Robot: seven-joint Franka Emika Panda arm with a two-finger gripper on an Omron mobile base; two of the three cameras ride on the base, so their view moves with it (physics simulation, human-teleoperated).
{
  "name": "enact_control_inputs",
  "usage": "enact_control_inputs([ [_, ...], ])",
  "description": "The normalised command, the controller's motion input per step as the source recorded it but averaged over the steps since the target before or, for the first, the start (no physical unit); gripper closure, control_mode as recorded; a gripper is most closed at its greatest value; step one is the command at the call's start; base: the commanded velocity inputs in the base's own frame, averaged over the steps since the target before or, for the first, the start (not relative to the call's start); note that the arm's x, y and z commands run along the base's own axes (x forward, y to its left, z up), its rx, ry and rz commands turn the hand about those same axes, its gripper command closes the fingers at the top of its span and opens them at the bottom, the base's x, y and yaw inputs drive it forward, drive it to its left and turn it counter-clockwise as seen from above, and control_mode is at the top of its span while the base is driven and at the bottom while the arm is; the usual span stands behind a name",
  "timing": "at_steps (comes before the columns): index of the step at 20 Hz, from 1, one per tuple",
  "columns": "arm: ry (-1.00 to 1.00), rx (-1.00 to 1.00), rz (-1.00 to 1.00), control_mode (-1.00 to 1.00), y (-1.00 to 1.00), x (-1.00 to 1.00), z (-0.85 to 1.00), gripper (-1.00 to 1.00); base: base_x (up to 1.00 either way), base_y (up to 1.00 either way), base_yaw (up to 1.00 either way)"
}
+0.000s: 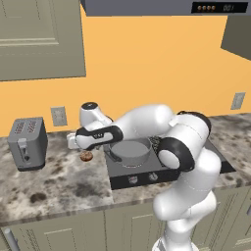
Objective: Turn on the burner for the pot on the stove. Wait thirty seconds for the pot to heat up. Then add the mushroom to the pot.
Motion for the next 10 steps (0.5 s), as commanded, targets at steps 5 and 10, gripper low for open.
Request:
enact_control_inputs([
  [5, -0.02, 0.00, -0.04, -1.00, 0.00, 0.28, -0.14, -1.00, 0.00, 0.00, 0.00],
  [10, 0.00, 0.00, -0.03, -1.00, 0.10, 0.16, -0.16, -1.00, 0.00, 0.00, 0.00],
])
